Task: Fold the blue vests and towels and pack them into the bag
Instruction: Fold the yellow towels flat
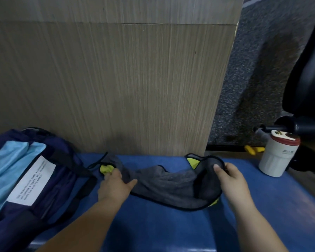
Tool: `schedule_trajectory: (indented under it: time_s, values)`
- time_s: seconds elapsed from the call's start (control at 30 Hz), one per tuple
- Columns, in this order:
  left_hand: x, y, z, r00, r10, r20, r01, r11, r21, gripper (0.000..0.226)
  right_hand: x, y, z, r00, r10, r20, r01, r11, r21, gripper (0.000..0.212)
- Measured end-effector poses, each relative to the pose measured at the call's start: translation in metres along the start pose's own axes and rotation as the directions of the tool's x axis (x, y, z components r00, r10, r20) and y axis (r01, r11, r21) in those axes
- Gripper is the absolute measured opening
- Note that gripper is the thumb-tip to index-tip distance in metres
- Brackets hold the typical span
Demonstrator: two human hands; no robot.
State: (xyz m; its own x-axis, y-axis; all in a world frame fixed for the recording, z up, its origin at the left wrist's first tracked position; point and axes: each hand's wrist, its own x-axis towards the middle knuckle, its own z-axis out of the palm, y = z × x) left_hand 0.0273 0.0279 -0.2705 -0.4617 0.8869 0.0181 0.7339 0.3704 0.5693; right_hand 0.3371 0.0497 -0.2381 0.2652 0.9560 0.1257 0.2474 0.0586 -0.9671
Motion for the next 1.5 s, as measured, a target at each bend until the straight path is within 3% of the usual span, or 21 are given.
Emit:
schedule_trajectory:
  time_s: [0.1,0.17,0.3,0.47,0.57,0.7,0.8,0.97,1.07,1.17,1.23,1.4,1.5]
  values:
    - [-0.005,0.008,0.007,0.987,0.124,-0.103,-0.141,0.974,-0.177,0.026,0.0,-0.003,0.0,0.999,0.032,-0.011,-0.03,0.987,0.156,0.014]
    - [-0.006,0.013,0.01,0.977,0.187,-0.102,-0.207,0.944,-0.255,0.039,-0.002,-0.007,0.001,0.999,0.053,-0.011,-0.049,0.972,0.229,0.015]
    - [-0.012,0.028,0.013,0.938,0.343,0.041,-0.3,0.868,-0.395,0.072,-0.004,-0.007,0.008,0.997,0.066,0.027,-0.071,0.962,0.262,0.015]
    - [-0.024,0.043,0.024,0.852,0.5,0.152,-0.394,0.806,-0.442,0.074,-0.013,-0.005,0.025,0.989,0.061,0.135,-0.089,0.974,0.21,0.014]
    - [-0.028,0.047,0.029,0.844,0.517,0.142,-0.419,0.802,-0.425,0.069,-0.016,0.0,0.033,0.985,0.074,0.157,-0.089,0.992,0.089,0.014]
    - [-0.029,0.049,0.029,0.835,0.54,0.104,-0.467,0.796,-0.385,0.057,-0.021,-0.001,0.033,0.993,0.046,0.108,-0.035,0.994,-0.101,0.035]
    - [-0.03,0.049,0.026,0.848,0.523,0.083,-0.449,0.794,-0.409,0.051,-0.023,-0.001,0.03,0.999,-0.001,0.04,0.008,0.983,-0.181,0.043]
    - [-0.037,0.052,0.021,0.862,0.499,0.093,-0.368,0.741,-0.562,0.058,-0.025,-0.006,0.029,1.0,0.013,0.022,-0.007,0.969,-0.247,0.033]
    - [-0.045,0.056,0.021,0.815,0.559,0.153,-0.35,0.684,-0.64,0.061,-0.025,-0.009,0.029,0.99,0.118,0.078,-0.103,0.981,-0.167,0.022]
    - [-0.049,0.057,0.024,0.769,0.6,0.221,-0.315,0.656,-0.686,0.065,-0.026,-0.011,0.031,0.969,0.191,0.156,-0.179,0.98,-0.087,0.058]
    - [-0.051,0.058,0.024,0.733,0.631,0.253,-0.327,0.654,-0.682,0.067,-0.028,-0.011,0.033,0.963,0.196,0.183,-0.169,0.974,-0.154,0.065]
    - [-0.054,0.055,0.018,0.628,0.701,0.338,-0.349,0.642,-0.683,0.076,-0.025,-0.004,0.034,0.968,0.2,0.152,-0.15,0.946,-0.288,0.034]
    - [-0.052,0.055,0.017,0.704,0.636,0.318,-0.295,0.668,-0.683,0.068,-0.024,-0.003,0.033,0.961,0.193,0.197,-0.165,0.975,-0.147,0.041]
